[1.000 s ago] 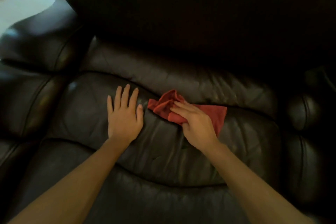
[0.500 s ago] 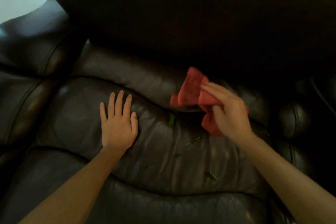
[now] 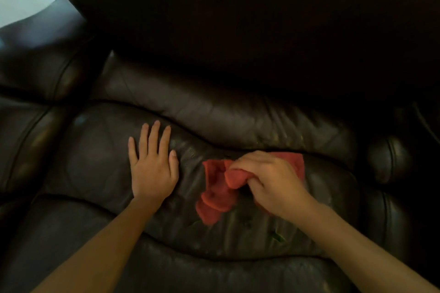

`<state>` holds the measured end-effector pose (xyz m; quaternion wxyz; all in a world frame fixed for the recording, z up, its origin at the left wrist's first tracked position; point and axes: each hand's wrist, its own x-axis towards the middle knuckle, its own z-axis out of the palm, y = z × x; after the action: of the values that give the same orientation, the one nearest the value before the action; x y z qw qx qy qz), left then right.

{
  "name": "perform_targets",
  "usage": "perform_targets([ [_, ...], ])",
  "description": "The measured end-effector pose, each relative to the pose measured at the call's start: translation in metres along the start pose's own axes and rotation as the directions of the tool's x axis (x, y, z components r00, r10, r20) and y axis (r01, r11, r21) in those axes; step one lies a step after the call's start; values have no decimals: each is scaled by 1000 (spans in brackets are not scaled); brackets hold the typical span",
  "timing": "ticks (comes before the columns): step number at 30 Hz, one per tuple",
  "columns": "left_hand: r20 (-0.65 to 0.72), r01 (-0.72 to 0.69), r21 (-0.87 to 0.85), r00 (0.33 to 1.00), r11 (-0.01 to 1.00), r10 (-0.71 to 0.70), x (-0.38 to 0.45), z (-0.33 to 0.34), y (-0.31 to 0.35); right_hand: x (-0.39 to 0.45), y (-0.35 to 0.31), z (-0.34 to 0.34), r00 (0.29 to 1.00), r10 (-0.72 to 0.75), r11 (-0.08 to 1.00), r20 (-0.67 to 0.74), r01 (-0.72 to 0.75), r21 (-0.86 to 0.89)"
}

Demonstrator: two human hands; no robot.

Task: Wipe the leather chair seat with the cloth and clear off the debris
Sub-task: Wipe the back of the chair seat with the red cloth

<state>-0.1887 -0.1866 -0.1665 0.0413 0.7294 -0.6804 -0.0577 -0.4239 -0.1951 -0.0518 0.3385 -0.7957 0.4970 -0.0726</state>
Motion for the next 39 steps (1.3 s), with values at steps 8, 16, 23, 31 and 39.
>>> perform_targets([
  [8,-24,2,-16,1000,1000,-2,0,6,0,50,4,10,997,1,1000,-74,-3,-21],
  [16,-25,-6,-4,1000,1000,6,1,8,-1,-2,-7,35,994,-49,999,102,47,23],
  [23,-23,-10,-15,1000,1000,10,1,8,-1,-3,-5,-8,995,-86,995,-51,88,37],
  [31,-14,-21,-25,1000,999,21,0,2,0,26,15,41,996,88,992,8,-86,-96],
  [39,38,-33,-93,999,995,37,-1,-19,1,-41,-25,37,984,-91,995,154,95,-23],
])
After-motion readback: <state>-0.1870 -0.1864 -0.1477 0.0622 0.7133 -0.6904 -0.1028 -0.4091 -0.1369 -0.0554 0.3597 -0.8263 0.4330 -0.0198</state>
